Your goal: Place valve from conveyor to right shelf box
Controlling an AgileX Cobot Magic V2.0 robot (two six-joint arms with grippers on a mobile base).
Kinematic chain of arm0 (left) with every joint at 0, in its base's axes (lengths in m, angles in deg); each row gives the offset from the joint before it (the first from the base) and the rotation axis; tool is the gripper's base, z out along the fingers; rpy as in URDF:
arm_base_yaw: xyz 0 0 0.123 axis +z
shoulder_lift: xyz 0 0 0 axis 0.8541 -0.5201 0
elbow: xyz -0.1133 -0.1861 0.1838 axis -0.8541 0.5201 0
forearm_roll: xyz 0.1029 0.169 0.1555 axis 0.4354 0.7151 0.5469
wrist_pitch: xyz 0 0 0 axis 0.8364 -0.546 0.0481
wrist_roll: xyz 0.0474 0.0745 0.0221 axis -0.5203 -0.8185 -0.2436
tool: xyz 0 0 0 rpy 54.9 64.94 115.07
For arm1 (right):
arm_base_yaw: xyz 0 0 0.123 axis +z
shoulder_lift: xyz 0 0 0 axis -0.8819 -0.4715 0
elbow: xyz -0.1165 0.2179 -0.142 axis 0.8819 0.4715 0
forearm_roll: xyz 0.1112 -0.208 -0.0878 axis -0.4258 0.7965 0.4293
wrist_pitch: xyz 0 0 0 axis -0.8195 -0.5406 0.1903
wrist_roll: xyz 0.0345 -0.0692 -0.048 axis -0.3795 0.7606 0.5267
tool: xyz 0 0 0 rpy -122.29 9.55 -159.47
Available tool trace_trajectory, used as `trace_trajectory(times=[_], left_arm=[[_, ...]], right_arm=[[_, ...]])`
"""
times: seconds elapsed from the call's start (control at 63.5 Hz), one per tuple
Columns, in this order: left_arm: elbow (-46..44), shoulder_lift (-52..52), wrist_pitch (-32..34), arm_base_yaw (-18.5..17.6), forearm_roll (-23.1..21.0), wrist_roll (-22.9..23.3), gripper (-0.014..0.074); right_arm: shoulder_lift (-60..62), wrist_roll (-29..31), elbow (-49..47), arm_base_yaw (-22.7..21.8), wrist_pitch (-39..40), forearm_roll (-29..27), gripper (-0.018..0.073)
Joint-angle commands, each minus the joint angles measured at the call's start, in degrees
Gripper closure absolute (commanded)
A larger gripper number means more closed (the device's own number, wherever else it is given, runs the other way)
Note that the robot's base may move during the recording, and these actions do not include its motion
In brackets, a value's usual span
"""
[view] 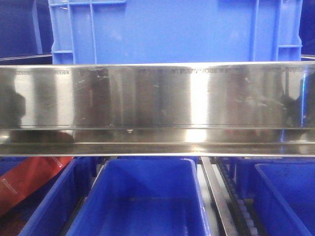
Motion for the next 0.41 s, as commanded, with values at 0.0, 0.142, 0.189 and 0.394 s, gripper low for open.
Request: trace_trajectory(times=[0.0,0.142,0.189,0.394], left_arm=[[-0.1,0.3,0.8,0.1,-0.2,0.4,0.0708],[-0.1,0.3,0.8,0.1,-0.2,0.4,0.0708],[-0.1,0.3,0.8,0.1,-0.2,0.4,0.0708],[-0.1,0.3,0.8,0.1,-0.2,0.4,0.0708]], right_arm=[[0.2,0.0,0.2,0.1,1.4,0.3,0.0722],[0.2,0.0,0.2,0.1,1.4,0.3,0.0722],[0.2,0.0,0.2,0.1,1.4,0.3,0.0722],[0.2,0.0,0.2,0.1,1.4,0.3,0.0722]])
